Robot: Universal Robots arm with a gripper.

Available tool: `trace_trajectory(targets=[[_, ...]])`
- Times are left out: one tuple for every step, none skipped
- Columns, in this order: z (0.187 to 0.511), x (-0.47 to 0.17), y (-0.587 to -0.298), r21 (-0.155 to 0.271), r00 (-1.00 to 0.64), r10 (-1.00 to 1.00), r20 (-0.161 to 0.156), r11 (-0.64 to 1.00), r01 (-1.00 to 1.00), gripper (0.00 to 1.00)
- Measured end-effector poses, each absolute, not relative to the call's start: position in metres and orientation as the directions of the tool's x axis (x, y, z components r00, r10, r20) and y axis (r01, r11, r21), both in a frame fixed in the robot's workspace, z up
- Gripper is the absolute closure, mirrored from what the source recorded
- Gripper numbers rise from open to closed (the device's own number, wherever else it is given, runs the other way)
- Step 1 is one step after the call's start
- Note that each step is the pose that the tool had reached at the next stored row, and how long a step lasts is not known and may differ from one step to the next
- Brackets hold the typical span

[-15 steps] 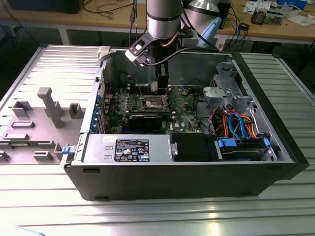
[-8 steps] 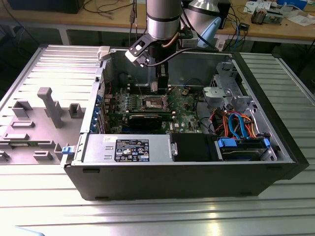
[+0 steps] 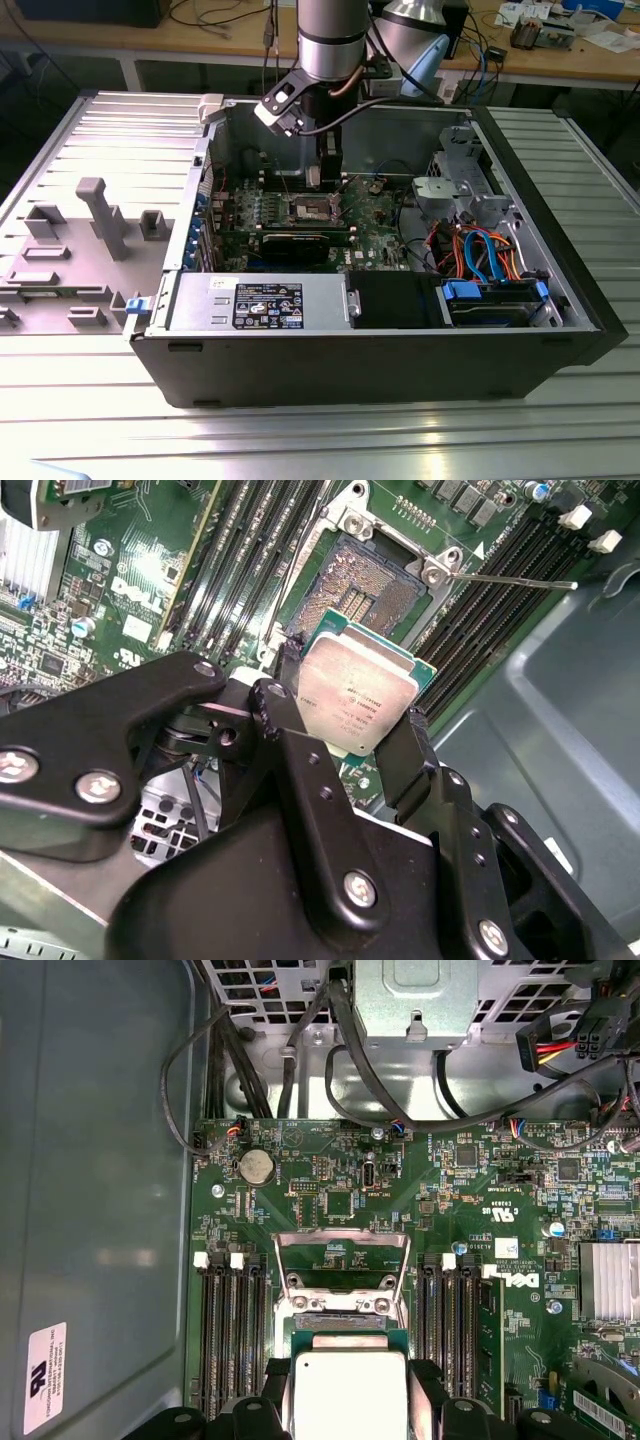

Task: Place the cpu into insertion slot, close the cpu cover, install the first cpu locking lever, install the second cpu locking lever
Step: 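Place the cpu into insertion slot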

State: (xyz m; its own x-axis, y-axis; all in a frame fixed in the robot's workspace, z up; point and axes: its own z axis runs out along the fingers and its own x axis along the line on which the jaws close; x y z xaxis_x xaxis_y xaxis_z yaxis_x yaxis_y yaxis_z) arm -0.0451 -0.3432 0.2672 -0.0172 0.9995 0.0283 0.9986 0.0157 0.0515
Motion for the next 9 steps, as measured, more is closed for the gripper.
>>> trace_trajectory(targets=[[0.265, -0.045, -0.343, 0.051, -0.017, 0.999, 0.028, 0.016, 0.999, 0.45], [0.264, -0.045, -0.343, 0.051, -0.017, 0.999, 0.028, 0.016, 0.999, 0.45], [0.262, -0.045, -0.343, 0.051, -0.017, 0.999, 0.028, 0.016, 0.999, 0.45], [0.261, -0.045, -0.343, 0.051, -0.017, 0.999, 0.028, 0.016, 0.999, 0.45], [0.259, -0.045, -0.343, 0.051, -0.017, 0.999, 0.028, 0.016, 0.999, 0.45], [0.258, -0.046, -0.343, 0.051, -0.017, 0.999, 0.027, 0.015, 0.999, 0.45], [0.255, -0.048, -0.343, 0.050, -0.017, 1.000, 0.026, 0.016, 0.999, 0.45], [0.254, -0.050, -0.343, 0.050, -0.017, 1.000, 0.025, 0.016, 0.999, 0.45], [0.253, -0.051, -0.343, 0.050, -0.017, 1.000, 0.025, 0.016, 0.999, 0.45]])
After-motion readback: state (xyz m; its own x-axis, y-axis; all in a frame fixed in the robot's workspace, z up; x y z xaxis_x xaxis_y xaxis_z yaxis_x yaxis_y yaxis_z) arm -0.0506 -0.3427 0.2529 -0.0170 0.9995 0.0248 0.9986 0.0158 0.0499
